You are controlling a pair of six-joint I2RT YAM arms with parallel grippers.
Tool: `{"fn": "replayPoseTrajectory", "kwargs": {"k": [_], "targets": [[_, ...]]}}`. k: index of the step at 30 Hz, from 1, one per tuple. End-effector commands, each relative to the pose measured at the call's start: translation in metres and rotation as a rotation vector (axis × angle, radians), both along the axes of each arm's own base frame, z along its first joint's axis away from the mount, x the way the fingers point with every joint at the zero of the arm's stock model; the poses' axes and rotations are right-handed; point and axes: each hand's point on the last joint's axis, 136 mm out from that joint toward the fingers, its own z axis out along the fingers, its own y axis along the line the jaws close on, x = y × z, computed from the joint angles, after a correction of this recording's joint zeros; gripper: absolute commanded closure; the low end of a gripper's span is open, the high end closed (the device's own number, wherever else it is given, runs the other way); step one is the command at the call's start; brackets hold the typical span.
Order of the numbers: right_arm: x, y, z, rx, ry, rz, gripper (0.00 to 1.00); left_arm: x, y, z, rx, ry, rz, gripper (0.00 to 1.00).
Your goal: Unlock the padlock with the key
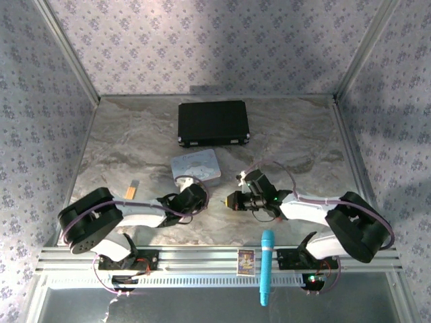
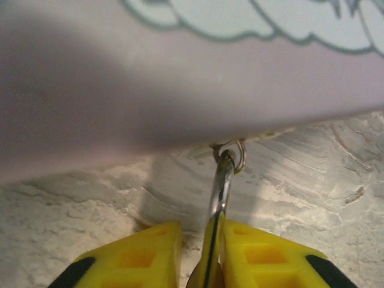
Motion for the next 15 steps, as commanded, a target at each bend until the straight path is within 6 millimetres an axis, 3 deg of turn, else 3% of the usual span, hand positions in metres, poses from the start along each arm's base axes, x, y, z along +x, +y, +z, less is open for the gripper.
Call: {"fn": "replayPoseTrajectory", "kwargs": {"k": [1, 9, 15], "targets": [[0.002, 0.011, 0.005, 0.066, 0.017, -0.031, 1.0, 0.0, -0.007, 0.004, -0.057, 0.013, 0.022, 0.81], [0.001, 0.019, 0.001, 0.191, 0.17, -0.189, 1.0, 0.001, 0.002, 0.016, -0.289, 0.04, 0.212, 0.83], [0.0, 0.035, 0.014, 0.291, 0.226, -0.204, 1.0, 0.004, 0.002, 0.028, -0.43, 0.071, 0.303, 0.85]]}}
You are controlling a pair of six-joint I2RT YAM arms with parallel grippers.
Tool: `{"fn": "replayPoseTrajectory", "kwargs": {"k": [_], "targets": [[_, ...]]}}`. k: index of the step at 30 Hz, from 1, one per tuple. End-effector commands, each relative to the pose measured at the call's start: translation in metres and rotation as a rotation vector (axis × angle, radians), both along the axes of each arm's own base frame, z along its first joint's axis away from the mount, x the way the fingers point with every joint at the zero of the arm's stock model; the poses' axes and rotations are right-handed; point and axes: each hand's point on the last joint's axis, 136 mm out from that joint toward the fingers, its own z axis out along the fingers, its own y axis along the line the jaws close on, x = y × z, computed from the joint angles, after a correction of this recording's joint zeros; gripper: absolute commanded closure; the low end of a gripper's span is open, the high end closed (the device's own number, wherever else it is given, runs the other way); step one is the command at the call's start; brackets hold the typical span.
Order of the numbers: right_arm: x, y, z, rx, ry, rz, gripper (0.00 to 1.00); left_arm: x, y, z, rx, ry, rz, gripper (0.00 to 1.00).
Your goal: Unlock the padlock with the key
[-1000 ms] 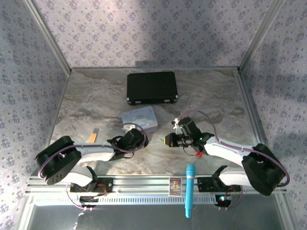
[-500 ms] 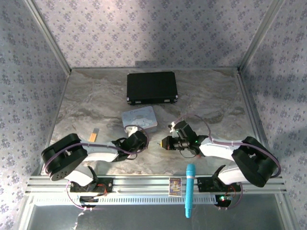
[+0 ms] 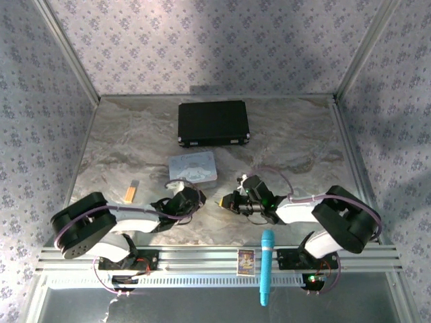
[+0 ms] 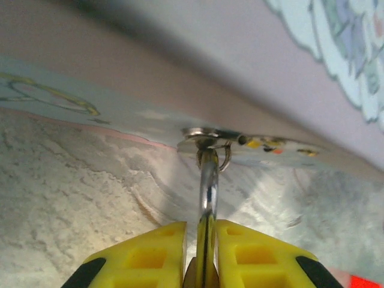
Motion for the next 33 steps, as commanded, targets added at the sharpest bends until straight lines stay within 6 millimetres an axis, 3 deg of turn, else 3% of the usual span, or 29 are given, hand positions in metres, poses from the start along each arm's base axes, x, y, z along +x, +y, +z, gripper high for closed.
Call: {"fn": "replayPoseTrajectory", "kwargs": {"k": [1, 11, 22, 33], "targets": [[0.003, 0.016, 0.019, 0.109, 0.03, -0.029, 1.0, 0.005, -0.003, 0.016, -0.154, 0.005, 0.098, 0.86], [0.001, 0.033, 0.026, 0.221, 0.089, 0.001, 1.0, 0.005, -0.005, 0.032, -0.272, 0.022, 0.144, 0.93], [-0.001, 0.035, 0.022, 0.265, 0.112, -0.06, 1.0, 0.003, 0.008, 0.023, -0.327, 0.096, 0.26, 0.99], [0.006, 0.042, 0.025, 0.361, 0.133, -0.117, 1.0, 0.006, 0.012, 0.034, -0.385, 0.087, 0.309, 1.0]]}}
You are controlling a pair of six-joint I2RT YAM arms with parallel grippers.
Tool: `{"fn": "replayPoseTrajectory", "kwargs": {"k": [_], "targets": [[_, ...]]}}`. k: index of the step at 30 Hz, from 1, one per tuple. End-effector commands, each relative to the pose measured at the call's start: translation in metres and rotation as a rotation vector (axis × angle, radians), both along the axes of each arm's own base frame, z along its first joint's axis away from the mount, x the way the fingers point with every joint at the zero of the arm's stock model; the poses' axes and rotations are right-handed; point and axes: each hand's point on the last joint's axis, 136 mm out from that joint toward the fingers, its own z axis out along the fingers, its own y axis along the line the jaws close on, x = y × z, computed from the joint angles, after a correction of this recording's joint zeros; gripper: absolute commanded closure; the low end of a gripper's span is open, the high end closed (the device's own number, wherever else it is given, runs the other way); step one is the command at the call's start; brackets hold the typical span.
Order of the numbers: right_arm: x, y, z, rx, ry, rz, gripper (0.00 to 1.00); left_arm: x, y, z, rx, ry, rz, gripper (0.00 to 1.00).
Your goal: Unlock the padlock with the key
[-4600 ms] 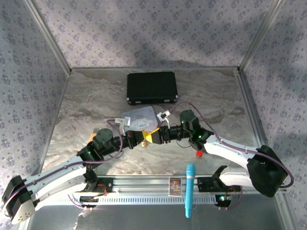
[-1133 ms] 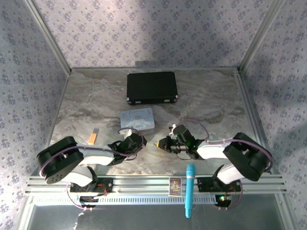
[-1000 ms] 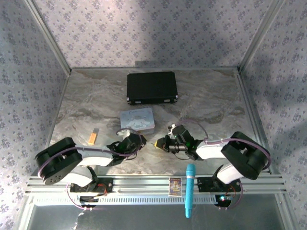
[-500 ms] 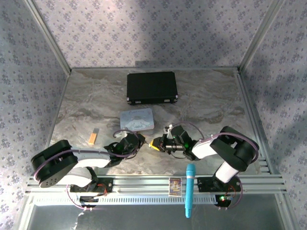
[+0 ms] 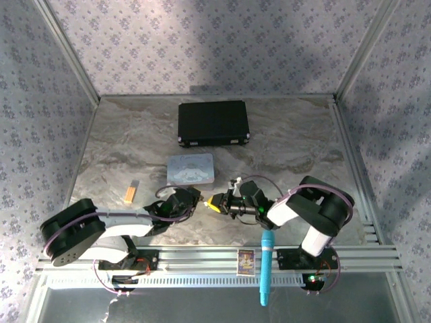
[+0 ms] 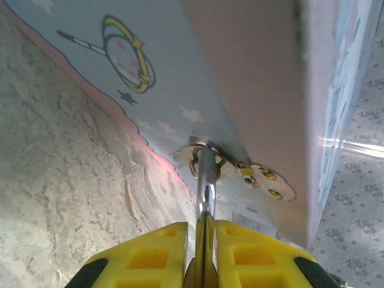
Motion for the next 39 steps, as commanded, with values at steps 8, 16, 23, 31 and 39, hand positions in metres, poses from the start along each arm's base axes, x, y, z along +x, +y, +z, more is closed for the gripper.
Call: {"fn": "replayPoseTrajectory", "kwargs": {"k": [8, 16, 23, 31, 39], "targets": [[0.01, 0.003, 0.011, 0.081, -0.009, -0.058, 1.0, 0.004, 0.0, 0.015, -0.066, -0.032, 0.044, 1.0], [0.012, 0.007, 0.012, 0.107, -0.006, -0.075, 1.0, 0.003, 0.001, 0.018, -0.092, -0.029, 0.05, 1.0], [0.012, 0.014, 0.012, 0.157, 0.029, -0.129, 1.0, 0.004, -0.003, 0.023, -0.103, -0.035, 0.055, 1.0], [0.013, 0.017, 0.013, 0.159, 0.026, -0.181, 1.0, 0.003, -0.003, 0.021, -0.121, -0.025, 0.062, 1.0], [0.019, 0.016, 0.008, 0.154, 0.044, -0.185, 1.0, 0.004, -0.008, 0.031, -0.148, -0.07, 0.031, 1.0]]}}
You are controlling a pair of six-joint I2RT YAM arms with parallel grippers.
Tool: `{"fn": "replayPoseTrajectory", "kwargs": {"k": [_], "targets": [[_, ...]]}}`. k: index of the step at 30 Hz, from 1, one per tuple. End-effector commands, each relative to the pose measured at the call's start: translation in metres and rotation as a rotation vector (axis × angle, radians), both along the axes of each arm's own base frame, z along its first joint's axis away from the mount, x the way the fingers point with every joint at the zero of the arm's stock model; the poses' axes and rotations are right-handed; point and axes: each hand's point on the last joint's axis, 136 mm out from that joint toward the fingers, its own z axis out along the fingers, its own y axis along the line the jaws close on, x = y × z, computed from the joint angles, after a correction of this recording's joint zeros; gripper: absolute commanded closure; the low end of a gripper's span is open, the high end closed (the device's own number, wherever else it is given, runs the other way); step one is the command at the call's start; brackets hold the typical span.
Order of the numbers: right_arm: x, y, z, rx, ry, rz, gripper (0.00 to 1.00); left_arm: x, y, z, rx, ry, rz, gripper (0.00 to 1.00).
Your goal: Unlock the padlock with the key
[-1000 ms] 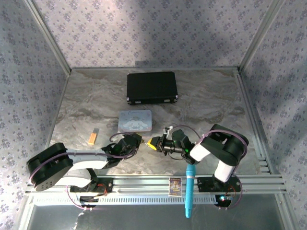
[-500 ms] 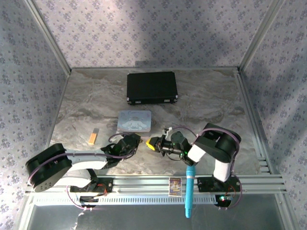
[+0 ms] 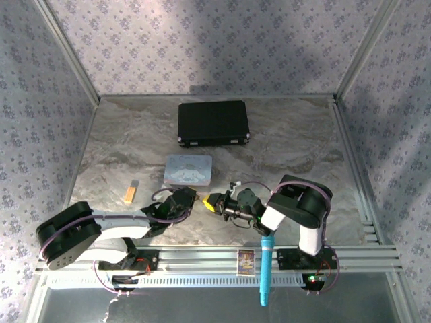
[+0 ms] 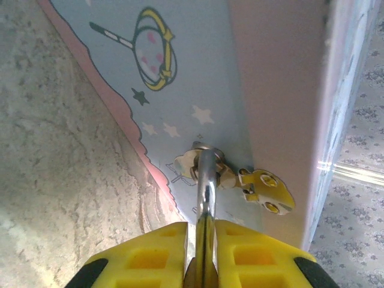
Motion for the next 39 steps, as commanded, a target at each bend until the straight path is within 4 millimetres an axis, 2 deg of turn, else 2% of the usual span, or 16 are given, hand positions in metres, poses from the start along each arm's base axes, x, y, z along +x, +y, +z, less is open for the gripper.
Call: {"fn": "replayPoseTrajectory", "kwargs": {"k": [1, 4, 9, 13, 17, 20, 23, 29, 33, 39], "targets": [[0.012, 0.002, 0.004, 0.016, -0.006, -0.034, 1.0, 0.002, -0.022, 0.031, -0.129, -0.073, -0.042, 1.0], [0.013, 0.0, 0.001, 0.011, 0.0, -0.032, 1.0, 0.002, -0.022, 0.031, -0.14, -0.079, -0.04, 1.0], [0.006, 0.014, 0.005, 0.027, -0.003, 0.001, 1.0, 0.003, -0.02, 0.03, -0.139, -0.08, -0.029, 1.0], [0.005, 0.013, -0.002, 0.016, 0.017, -0.007, 1.0, 0.004, -0.021, 0.033, -0.156, -0.094, -0.027, 1.0], [0.003, 0.016, 0.003, 0.025, 0.002, -0.008, 1.0, 0.005, -0.02, 0.033, -0.16, -0.097, -0.018, 1.0], [0.0, 0.016, -0.001, 0.017, 0.013, -0.006, 1.0, 0.006, -0.024, 0.036, -0.18, -0.107, -0.025, 1.0], [0.002, 0.015, -0.006, 0.006, 0.02, -0.011, 1.0, 0.006, -0.028, 0.038, -0.19, -0.11, -0.039, 1.0], [0.006, 0.012, -0.004, 0.006, 0.009, -0.027, 1.0, 0.004, -0.029, 0.038, -0.207, -0.117, -0.051, 1.0], [0.011, 0.008, -0.009, -0.005, 0.016, -0.04, 1.0, 0.004, -0.035, 0.048, -0.229, -0.154, -0.072, 1.0], [0.013, 0.017, -0.002, 0.021, 0.009, -0.031, 1.0, 0.006, -0.038, 0.059, -0.257, -0.194, -0.077, 1.0]]}}
